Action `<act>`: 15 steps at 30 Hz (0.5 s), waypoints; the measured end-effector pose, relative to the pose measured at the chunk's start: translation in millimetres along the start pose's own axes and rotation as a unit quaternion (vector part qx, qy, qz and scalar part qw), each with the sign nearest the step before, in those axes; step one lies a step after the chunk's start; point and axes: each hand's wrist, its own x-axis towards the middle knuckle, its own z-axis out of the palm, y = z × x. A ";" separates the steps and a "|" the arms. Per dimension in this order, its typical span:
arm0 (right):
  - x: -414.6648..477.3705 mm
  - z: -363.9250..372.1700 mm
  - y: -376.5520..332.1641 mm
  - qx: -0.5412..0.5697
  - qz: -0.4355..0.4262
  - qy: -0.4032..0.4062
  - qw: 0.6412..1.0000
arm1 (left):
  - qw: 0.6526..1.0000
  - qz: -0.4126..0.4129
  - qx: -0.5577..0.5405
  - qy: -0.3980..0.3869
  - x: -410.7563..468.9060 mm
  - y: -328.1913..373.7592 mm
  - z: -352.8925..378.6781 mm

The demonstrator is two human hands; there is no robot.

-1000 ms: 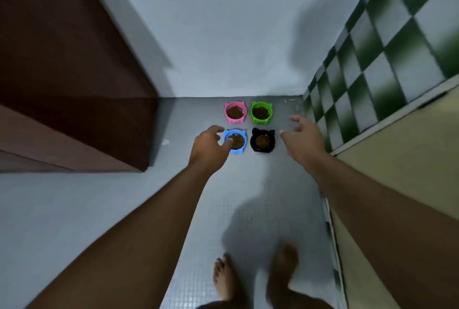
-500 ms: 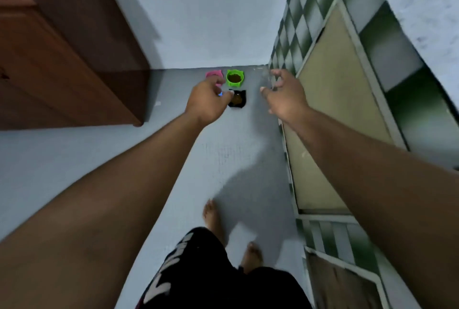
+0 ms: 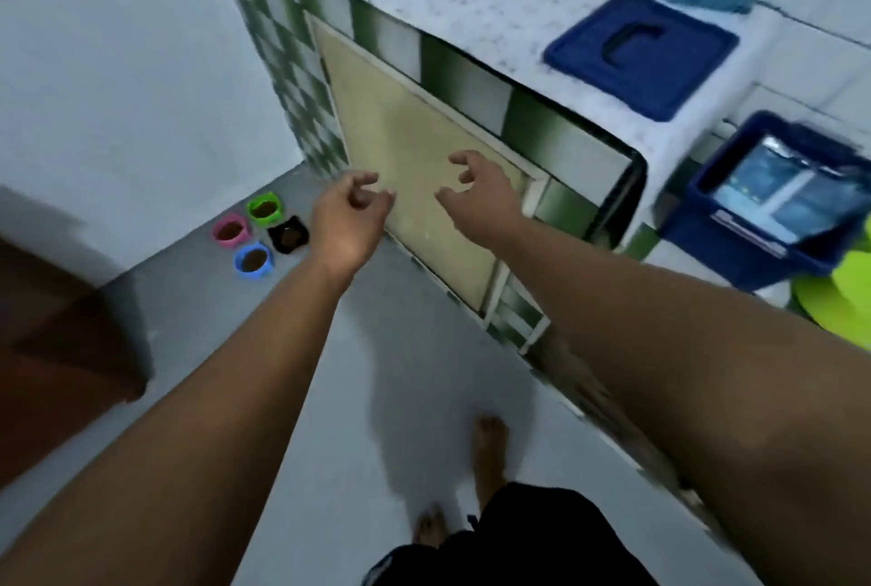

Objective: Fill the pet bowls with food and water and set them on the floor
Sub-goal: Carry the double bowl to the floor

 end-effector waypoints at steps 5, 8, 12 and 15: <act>-65.2 -85.2 45.2 0.000 0.010 0.096 0.995 | 0.996 0.031 -0.011 -0.085 -61.3 32.5 69.7; -102.8 -135.7 86.8 0.005 0.047 0.137 0.989 | 0.988 0.048 -0.007 -0.145 -99.8 44.1 119.8; -136.6 -187.2 142.5 0.014 0.086 0.186 0.979 | 0.977 0.065 -0.004 -0.202 -143.7 59.9 184.0; -151.1 -222.4 180.5 0.034 0.105 0.202 0.973 | 0.970 0.060 -0.007 -0.235 -167.1 71.7 235.0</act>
